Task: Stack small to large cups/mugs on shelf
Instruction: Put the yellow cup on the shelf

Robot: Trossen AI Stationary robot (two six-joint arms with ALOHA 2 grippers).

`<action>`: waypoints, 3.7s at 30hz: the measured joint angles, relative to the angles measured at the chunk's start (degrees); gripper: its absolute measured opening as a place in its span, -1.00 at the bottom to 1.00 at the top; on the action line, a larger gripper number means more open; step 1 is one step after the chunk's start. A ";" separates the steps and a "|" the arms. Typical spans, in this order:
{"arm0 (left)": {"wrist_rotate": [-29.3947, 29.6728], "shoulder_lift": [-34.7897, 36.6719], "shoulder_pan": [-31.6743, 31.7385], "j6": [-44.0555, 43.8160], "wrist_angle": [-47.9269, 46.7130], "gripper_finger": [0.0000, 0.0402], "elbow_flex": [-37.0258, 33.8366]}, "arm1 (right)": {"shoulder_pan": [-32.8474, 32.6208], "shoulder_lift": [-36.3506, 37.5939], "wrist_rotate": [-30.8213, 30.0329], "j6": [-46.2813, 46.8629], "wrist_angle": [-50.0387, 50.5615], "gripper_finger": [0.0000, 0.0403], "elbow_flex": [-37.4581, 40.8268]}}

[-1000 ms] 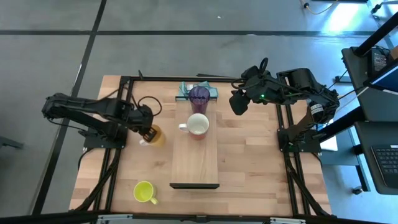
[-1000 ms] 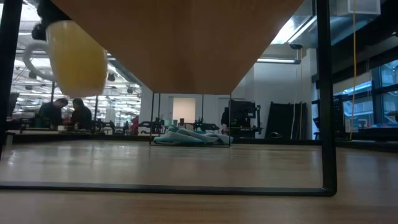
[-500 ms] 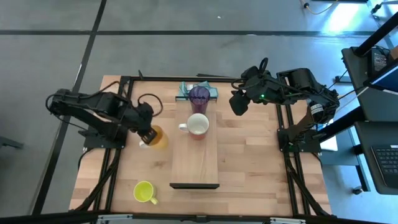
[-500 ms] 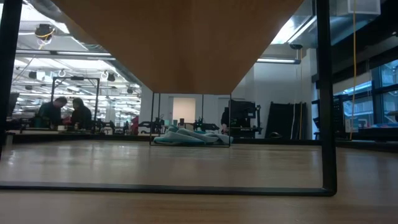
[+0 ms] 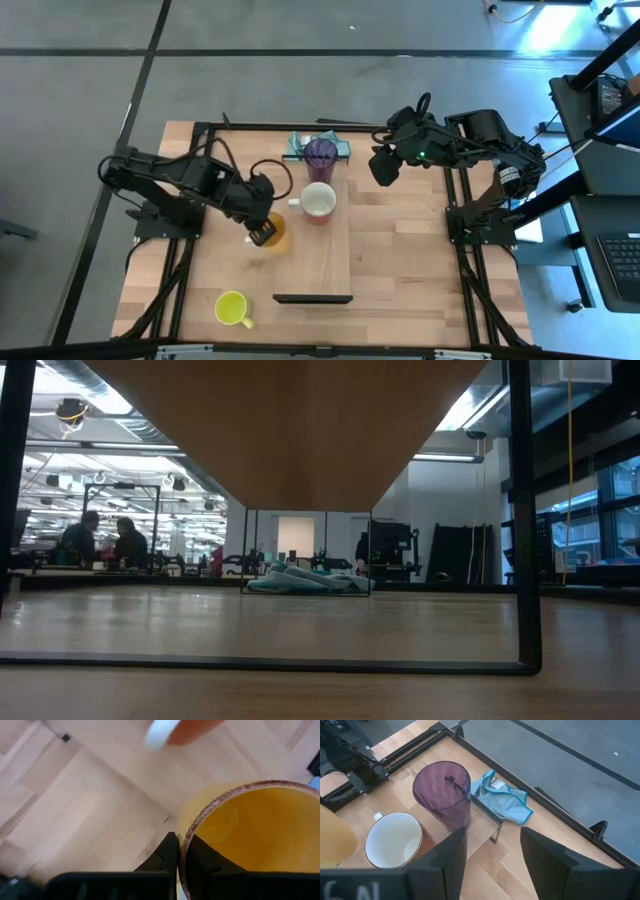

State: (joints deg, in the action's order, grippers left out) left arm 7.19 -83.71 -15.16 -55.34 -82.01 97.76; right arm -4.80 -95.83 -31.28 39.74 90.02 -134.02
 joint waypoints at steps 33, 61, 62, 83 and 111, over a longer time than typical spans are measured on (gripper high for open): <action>0.84 -9.63 0.02 1.74 9.75 -0.94 0.04 | -0.02 0.00 4.43 -2.99 0.00 -0.08 0.00; 2.41 -9.56 0.02 3.05 12.84 -0.74 0.04 | -0.02 0.00 4.36 -2.55 -0.01 -0.08 0.00; 2.48 -9.55 0.02 3.05 12.85 -0.73 0.04 | -0.02 0.00 4.34 -2.55 0.00 -0.08 0.00; 7.30 -7.15 0.02 2.45 10.65 -0.65 1.14 | -0.02 0.00 4.34 -2.55 0.00 -0.08 0.00; 12.82 -8.10 -5.64 -7.51 0.13 -0.79 4.50 | -0.01 0.00 4.32 -3.93 0.00 -0.08 0.00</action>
State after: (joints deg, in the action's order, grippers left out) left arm 20.01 -91.81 -20.80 -62.85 -81.88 102.26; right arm -4.81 -95.83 -26.96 35.81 90.02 -134.02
